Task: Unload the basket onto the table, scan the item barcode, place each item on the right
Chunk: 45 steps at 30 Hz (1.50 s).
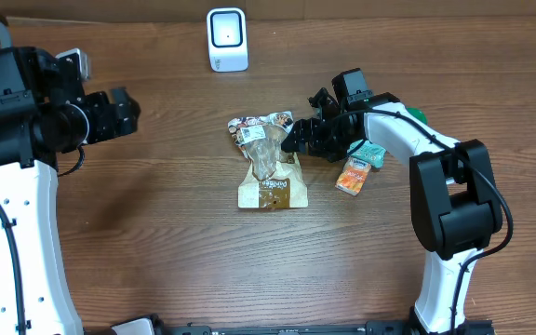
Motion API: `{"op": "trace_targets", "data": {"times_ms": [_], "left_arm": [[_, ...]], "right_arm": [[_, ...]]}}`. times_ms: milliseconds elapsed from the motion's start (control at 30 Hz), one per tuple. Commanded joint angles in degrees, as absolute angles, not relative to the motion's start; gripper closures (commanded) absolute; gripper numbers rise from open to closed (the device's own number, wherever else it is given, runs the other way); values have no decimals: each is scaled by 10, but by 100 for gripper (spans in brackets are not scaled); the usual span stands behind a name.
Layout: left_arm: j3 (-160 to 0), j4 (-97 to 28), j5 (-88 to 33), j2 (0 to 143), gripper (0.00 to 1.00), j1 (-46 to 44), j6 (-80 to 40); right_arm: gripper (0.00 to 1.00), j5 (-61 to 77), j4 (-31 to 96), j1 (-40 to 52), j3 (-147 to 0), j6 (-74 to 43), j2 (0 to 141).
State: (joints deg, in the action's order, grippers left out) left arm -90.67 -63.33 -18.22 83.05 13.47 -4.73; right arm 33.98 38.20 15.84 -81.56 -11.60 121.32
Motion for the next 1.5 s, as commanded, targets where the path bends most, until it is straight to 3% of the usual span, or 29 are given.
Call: {"op": "trace_targets", "data": {"times_ms": [0,33,67,333,633,1267,1467], "left_arm": [[-907,-634,-198,838,60,124,-110],[-905,-636,-197,842,89,118,-127],[-901,-637,-197,847,96,110,-142],[-864,-618,-213,923,96,-2,-150],[-861,-557,-312,1052,96,-93,-133],[-861,-392,-431,1208,96,-125,-116],[-861,-394,-392,1209,96,-125,-92]], "right_arm": [[19,323,382,161,-799,-123,1215],[18,323,382,161,-799,-122,1215],[18,323,382,161,-799,-123,1215],[17,323,382,161,-799,-123,1215],[17,323,382,161,-799,-123,1215],[17,323,382,161,-799,-123,1215],[17,323,382,161,-799,-123,1215]]}}
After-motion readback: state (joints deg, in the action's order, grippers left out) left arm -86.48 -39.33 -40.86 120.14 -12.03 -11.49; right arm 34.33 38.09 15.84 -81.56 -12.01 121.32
